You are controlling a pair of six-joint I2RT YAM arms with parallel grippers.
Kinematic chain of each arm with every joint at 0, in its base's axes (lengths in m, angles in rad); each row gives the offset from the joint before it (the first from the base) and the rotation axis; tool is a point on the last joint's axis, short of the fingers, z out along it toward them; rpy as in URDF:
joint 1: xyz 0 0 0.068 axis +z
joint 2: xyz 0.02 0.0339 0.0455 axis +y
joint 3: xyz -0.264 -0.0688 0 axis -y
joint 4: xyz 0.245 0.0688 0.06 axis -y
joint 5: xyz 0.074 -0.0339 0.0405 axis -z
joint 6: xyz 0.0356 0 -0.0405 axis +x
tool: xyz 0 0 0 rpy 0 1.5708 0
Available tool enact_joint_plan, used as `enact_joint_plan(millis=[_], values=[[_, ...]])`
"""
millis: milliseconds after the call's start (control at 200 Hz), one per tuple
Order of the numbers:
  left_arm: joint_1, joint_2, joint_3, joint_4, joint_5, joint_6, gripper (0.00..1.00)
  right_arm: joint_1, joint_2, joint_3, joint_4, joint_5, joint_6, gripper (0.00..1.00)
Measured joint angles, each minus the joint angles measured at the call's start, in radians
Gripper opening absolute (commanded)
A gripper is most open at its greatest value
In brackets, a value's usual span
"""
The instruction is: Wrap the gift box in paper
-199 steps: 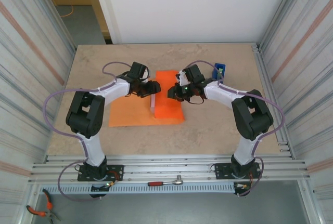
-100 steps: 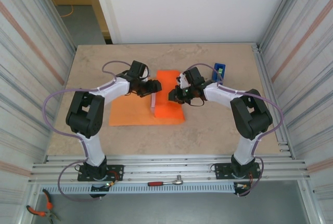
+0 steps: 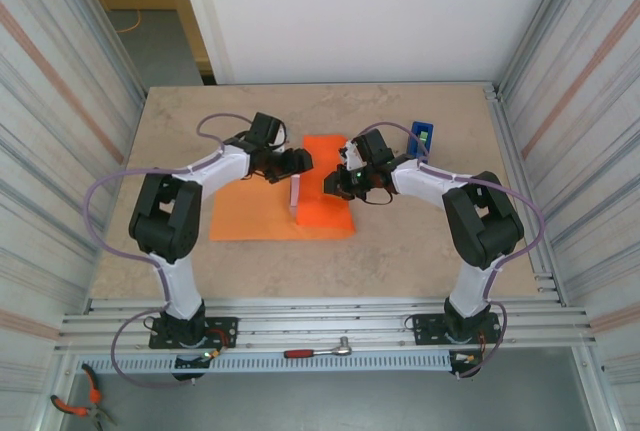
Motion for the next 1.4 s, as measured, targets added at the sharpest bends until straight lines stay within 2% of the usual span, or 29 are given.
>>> enact_joint_plan(millis=[426,586,752,842,907,987,1403], values=[[-0.004,-0.005,-0.055,0.058,-0.005,0.000,0.63,-0.024,-0.004,-0.001,0.001,-0.019,0.017,0.16],[-0.004,-0.015,-0.079,0.089,-0.008,-0.001,0.61,-0.082,-0.048,0.006,-0.003,-0.007,0.046,0.16],[-0.004,-0.022,-0.095,0.110,-0.009,-0.005,0.59,-0.166,-0.086,0.050,-0.009,0.020,0.060,0.23],[-0.004,-0.025,-0.103,0.122,-0.010,-0.009,0.58,-0.200,-0.071,0.111,-0.047,0.032,0.046,0.16],[-0.004,-0.026,-0.107,0.128,-0.010,-0.011,0.58,-0.211,-0.045,0.164,-0.068,0.023,0.027,0.06],[-0.004,-0.031,-0.116,0.137,-0.011,-0.013,0.57,-0.213,-0.005,0.219,-0.088,0.003,0.002,0.00],[-0.004,-0.039,-0.135,0.163,-0.016,-0.020,0.57,-0.140,0.192,0.397,-0.230,-0.026,-0.074,0.00]])
